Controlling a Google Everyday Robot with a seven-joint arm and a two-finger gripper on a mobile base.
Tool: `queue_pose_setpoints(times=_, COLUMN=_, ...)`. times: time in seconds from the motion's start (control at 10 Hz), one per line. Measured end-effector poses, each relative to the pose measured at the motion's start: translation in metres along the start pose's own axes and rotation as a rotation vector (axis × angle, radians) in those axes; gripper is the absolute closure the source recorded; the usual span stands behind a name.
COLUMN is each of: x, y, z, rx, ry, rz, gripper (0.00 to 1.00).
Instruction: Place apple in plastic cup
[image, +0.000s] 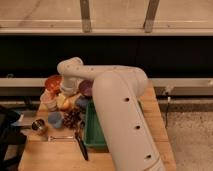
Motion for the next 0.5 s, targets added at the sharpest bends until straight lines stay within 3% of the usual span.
queue_pose_setpoints(times=0.3, x=0.008, y=0.002, z=0.017, rx=-0.034, ry=0.023, rz=0.01, gripper=0.2)
queue_pose_setpoints(times=0.5, x=0.004, y=0.007, z=0.025, rx=-0.054, ry=0.016, rz=0.008, gripper=0.2)
